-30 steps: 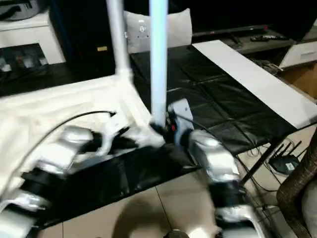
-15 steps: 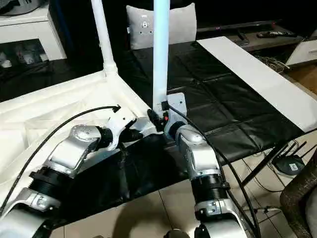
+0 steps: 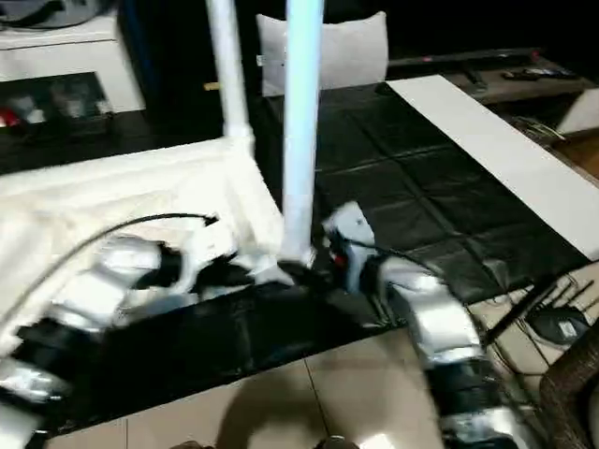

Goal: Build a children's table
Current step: Rotate leg to tighten

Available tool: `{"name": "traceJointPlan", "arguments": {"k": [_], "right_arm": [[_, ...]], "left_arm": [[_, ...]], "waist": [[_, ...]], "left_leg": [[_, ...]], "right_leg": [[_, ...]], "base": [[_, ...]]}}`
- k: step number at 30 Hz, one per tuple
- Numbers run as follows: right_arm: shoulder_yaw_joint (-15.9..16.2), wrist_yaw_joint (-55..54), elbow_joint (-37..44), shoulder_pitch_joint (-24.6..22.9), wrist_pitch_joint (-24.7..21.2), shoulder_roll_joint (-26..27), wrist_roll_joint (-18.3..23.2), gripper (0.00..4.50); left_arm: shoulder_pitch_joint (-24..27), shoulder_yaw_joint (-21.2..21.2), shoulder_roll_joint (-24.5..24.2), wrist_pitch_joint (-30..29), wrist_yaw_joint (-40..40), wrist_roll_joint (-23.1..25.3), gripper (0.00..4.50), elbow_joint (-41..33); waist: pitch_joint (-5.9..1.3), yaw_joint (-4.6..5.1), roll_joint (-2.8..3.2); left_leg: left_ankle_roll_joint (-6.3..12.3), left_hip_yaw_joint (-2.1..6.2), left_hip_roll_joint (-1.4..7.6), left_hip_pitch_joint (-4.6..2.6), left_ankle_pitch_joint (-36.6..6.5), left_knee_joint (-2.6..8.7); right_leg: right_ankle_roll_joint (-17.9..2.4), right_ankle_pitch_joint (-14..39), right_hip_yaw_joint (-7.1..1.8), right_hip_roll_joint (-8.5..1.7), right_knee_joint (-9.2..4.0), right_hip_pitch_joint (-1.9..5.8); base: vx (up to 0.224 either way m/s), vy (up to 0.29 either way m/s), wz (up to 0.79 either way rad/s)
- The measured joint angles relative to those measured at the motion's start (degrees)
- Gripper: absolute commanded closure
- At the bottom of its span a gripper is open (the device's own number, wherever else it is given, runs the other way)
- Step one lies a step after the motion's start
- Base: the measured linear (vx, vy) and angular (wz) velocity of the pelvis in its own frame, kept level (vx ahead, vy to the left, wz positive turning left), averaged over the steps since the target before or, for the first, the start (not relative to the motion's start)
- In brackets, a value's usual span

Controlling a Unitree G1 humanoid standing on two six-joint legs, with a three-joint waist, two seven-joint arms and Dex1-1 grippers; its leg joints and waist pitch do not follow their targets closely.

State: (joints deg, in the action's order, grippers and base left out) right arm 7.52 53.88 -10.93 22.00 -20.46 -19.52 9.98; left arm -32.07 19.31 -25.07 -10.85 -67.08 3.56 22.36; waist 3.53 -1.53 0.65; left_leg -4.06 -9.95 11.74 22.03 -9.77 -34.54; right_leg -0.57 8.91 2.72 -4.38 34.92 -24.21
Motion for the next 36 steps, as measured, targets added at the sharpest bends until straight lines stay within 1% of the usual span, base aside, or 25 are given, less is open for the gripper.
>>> {"name": "traceJointPlan", "arguments": {"k": [2, 6, 7, 9, 11, 12, 13, 17, 18, 19, 20, 21, 22, 24, 25, 26, 27, 32, 36], "right_arm": [[0.37, 3.39, -0.01, 0.01, 0.95, -1.59, 0.86, 0.11], [2.01, 12.11, -0.23, 0.04, 2.46, -4.88, 2.92, 0.11], [2.03, 13.65, -0.36, 0.05, 2.54, -5.45, 3.37, 0.28], [2.24, 16.17, -0.5, 0.1, 2.62, -6.17, 3.99, 0.46], [3.24, 18.9, -0.53, 0.42, 2.48, -6.68, 4.53, 0.64], [3.59, 19.77, -0.52, 0.6, 2.47, -6.91, 4.89, 0.77], [3.82, 20.48, -0.53, 0.72, 2.46, -7.17, 5.2, 0.77], [4.38, 23.09, -0.95, 1.19, 2.47, -7.73, 5.39, 1.16], [4.45, 23.55, -1.0, 1.22, 2.47, -7.72, 5.43, 1.23], [4.68, 24.0, -1.08, 1.32, 2.51, -7.72, 5.44, 1.39], [4.98, 24.26, -1.11, 1.33, 2.54, -7.71, 5.46, 1.39], [5.25, 24.45, -1.15, 1.36, 2.57, -7.71, 5.48, 1.54], [5.45, 24.65, -1.18, 1.38, 2.57, -7.7, 5.48, 1.54], [5.81, 25.27, -1.29, 1.46, 2.57, -7.71, 5.48, 1.77], [6.12, 25.44, -1.39, 1.62, 2.57, -7.71, 5.48, 1.77], [6.53, 25.64, -1.45, 1.84, 2.57, -7.71, 5.47, 1.96], [6.61, 25.94, -1.45, 1.92, 2.57, -7.71, 5.48, 1.96], [6.6, 26.28, -1.46, 2.05, 2.4, -7.7, 5.51, 2.41], [6.25, 25.77, -0.99, 2.03, 0.48, -7.51, 6.23, 2.52]], "left_arm": [[0.0, 1.11, -0.85, 2.52, -3.12, -0.61, 4.5, 0.25], [-0.1, 2.52, -2.82, 7.33, -9.31, -1.92, 4.5, 1.42], [-0.2, 3.01, -3.31, 8.35, -10.51, -2.18, 4.5, 1.6], [-0.54, 3.67, -3.76, 9.76, -12.57, -2.16, 4.5, 1.79], [-1.53, 4.48, -3.75, 10.89, -14.42, -2.12, 4.5, 2.77], [-1.68, 4.68, -3.76, 11.24, -14.91, -2.1, 4.5, 2.89], [-1.7, 4.78, -3.75, 11.69, -15.32, -2.11, 4.5, 2.99], [-2.12, 5.16, -3.79, 13.36, -16.72, -2.16, 4.5, 3.83], [-2.23, 5.29, -3.81, 13.57, -16.88, -2.16, 4.5, 3.91], [-2.28, 5.31, -3.86, 13.76, -17.12, -2.17, 4.5, 3.97], [-2.3, 5.32, -3.9, 13.92, -17.36, -2.2, 4.5, 4.06], [-2.35, 5.32, -3.92, 14.09, -17.58, -2.23, 4.5, 4.23], [-2.38, 5.32, -3.93, 14.2, -17.73, -2.26, 4.5, 4.32], [-2.48, 5.34, -3.94, 14.63, -17.95, -2.38, 4.5, 4.62], [-2.62, 5.35, -3.93, 14.79, -18.09, -2.52, 4.5, 5.01], [-2.85, 5.36, -3.9, 14.94, -18.32, -2.6, 4.5, 5.37], [-3.0, 5.4, -3.87, 15.03, -18.43, -2.61, 4.5, 5.59], [-3.33, 5.43, -3.71, 15.08, -18.75, -2.72, 4.5, 6.07], [-3.33, 5.16, -3.71, 13.88, -18.84, -3.38, 4.5, 6.07]], "waist": [[-0.01, -0.6, -0.01], [-0.03, -1.0, -0.11], [-0.04, -1.06, -0.13], [-0.04, -1.18, -0.19], [-0.04, -1.17, -0.24], [-0.04, -1.13, -0.25], [-0.05, -1.13, -0.26], [-0.07, -1.26, -0.43], [-0.07, -1.31, -0.46], [-0.06, -1.34, -0.47], [-0.06, -1.38, -0.49], [-0.06, -1.44, -0.5], [-0.06, -1.5, -0.52], [-0.05, -1.64, -0.57], [-0.05, -1.64, -0.59], [-0.04, -1.63, -0.61], [-0.03, -1.64, -0.62], [-0.03, -1.74, -0.64], [-0.04, -1.75, -0.64]], "left_leg": [[0.01, 0.0, -0.01, -0.02, 0.0, -0.02], [0.01, 0.0, 0.0, -0.08, 0.0, -0.02], [0.01, 0.0, 0.0, -0.09, 0.0, -0.02], [0.01, -0.01, 0.0, -0.11, 0.0, -0.02], [0.01, -0.02, 0.0, -0.11, 0.0, -0.04], [0.01, -0.02, 0.0, -0.11, 0.01, -0.04], [0.01, -0.02, 0.0, -0.12, 0.01, -0.05], [0.01, -0.03, 0.03, -0.11, 0.01, -0.05], [0.01, -0.03, 0.03, -0.11, 0.01, -0.05], [0.01, -0.03, 0.03, -0.11, 0.01, -0.05], [0.01, -0.03, 0.03, -0.11, 0.01, -0.05], [0.01, -0.04, 0.03, -0.11, 0.01, -0.05], [0.01, -0.04, 0.03, -0.11, 0.01, -0.05], [0.01, -0.05, 0.04, -0.11, 0.01, -0.05], [0.01, -0.05, 0.04, -0.11, 0.01, -0.05], [0.01, -0.05, 0.04, -0.11, 0.01, -0.05], [0.01, -0.05, 0.04, -0.11, 0.01, -0.05], [0.01, -0.05, 0.04, -0.11, 0.01, -0.05], [0.01, -0.06, 0.04, -0.13, 0.01, -0.05]], "right_leg": [[0.0, 0.0, 0.01, -0.03, -0.02, 0.08], [0.0, 0.01, 0.04, -0.05, -0.03, 0.18], [0.02, 0.01, 0.04, -0.05, -0.02, 0.19], [0.16, 0.1, 0.05, -0.05, -0.01, 0.2], [0.24, 0.14, 0.03, -0.05, 0.0, 0.19], [0.24, 0.14, 0.03, -0.05, 0.0, 0.19], [0.24, 0.14, 0.03, -0.05, 0.01, 0.2], [0.26, 0.16, 0.06, -0.05, 0.03, 0.19], [0.26, 0.16, 0.06, -0.05, 0.03, 0.19], [0.26, 0.15, 0.06, -0.05, 0.03, 0.19], [0.25, 0.15, 0.05, -0.05, 0.03, 0.19], [0.25, 0.15, 0.06, -0.05, 0.03, 0.19], [0.25, 0.15, 0.05, -0.05, 0.03, 0.19], [0.25, 0.15, 0.06, -0.05, 0.03, 0.19], [0.25, 0.15, 0.06, -0.05, 0.03, 0.19], [0.26, 0.15, 0.06, -0.04, 0.03, 0.19], [0.26, 0.16, 0.06, -0.04, 0.03, 0.19], [0.21, 0.12, 0.07, -0.04, 0.04, 0.19], [0.0, -0.01, 0.06, -0.04, 0.04, 0.2]], "base": [[0.0, 0.0, 0.0], [0.0, 0.0, 0.0], [0.0, 0.0, 0.0], [0.0, 0.0, 0.0], [0.0, 0.0, 0.0], [0.0, 0.0, 0.0], [0.0, 0.0, 0.0], [0.0, 0.0, 0.0], [0.0, 0.0, 0.0], [0.0, 0.0, 0.0], [0.0, 0.0, 0.0], [0.0, 0.0, 0.0], [0.0, 0.0, 0.0], [0.0, 0.0, 0.0], [0.0, 0.0, 0.0], [0.0, 0.0, 0.0], [0.0, 0.0, 0.0], [0.0, 0.0, 0.0], [0.0, 0.0, 0.0]]}}
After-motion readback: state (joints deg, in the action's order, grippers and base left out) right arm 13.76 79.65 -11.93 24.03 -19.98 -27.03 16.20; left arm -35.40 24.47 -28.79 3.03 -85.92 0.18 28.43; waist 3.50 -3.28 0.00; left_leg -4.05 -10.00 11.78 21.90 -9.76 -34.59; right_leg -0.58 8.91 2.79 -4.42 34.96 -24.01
